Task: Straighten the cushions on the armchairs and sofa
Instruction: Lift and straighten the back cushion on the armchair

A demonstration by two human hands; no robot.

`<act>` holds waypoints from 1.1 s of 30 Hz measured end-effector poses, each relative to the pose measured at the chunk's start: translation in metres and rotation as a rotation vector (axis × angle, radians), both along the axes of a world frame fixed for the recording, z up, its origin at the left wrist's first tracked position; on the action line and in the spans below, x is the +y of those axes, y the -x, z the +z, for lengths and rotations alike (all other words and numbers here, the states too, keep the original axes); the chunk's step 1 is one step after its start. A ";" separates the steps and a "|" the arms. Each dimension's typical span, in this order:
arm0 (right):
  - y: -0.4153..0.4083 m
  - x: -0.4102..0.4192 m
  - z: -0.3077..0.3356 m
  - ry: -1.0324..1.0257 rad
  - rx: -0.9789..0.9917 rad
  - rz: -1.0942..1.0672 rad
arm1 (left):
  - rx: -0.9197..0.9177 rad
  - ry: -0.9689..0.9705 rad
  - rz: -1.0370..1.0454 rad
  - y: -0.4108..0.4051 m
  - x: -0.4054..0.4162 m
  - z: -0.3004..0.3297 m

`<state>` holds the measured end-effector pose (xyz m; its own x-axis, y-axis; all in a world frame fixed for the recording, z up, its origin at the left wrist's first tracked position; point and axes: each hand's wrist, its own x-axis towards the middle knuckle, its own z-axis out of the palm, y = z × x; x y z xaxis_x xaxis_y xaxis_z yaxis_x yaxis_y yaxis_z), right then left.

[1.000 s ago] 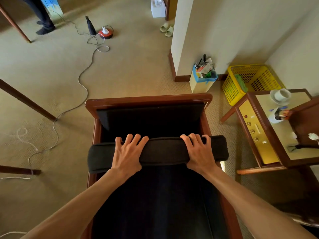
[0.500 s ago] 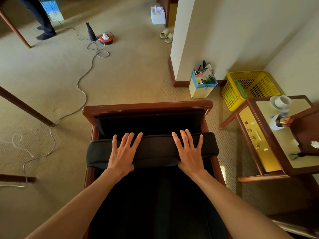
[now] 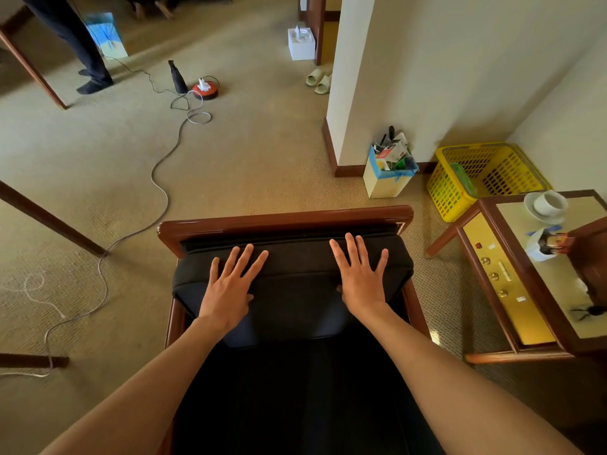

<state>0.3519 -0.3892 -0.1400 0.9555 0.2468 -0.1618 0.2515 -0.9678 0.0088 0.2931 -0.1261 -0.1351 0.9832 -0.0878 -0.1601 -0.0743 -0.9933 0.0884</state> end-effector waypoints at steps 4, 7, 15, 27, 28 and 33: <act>-0.022 0.004 -0.004 0.008 0.030 -0.010 | 0.044 0.008 -0.012 -0.022 0.004 -0.001; -0.028 0.005 -0.007 0.015 0.039 0.000 | 0.028 0.038 -0.034 -0.027 0.009 -0.003; -0.025 -0.004 -0.001 -0.007 0.076 0.036 | 0.110 -0.048 -0.004 -0.029 0.048 0.005; 0.020 -0.024 0.002 -0.016 -0.031 -0.042 | -0.096 -0.298 -0.157 -0.026 0.040 0.023; 0.020 -0.024 0.002 -0.022 -0.025 -0.045 | -0.102 -0.291 -0.160 -0.029 0.041 0.024; 0.004 -0.010 0.004 -0.005 0.026 -0.029 | -0.035 -0.243 -0.054 -0.030 0.043 0.014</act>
<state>0.3479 -0.3990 -0.1361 0.9578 0.2197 -0.1855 0.2231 -0.9748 -0.0027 0.3235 -0.0830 -0.1215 0.9835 -0.1031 -0.1487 -0.1264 -0.9795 -0.1566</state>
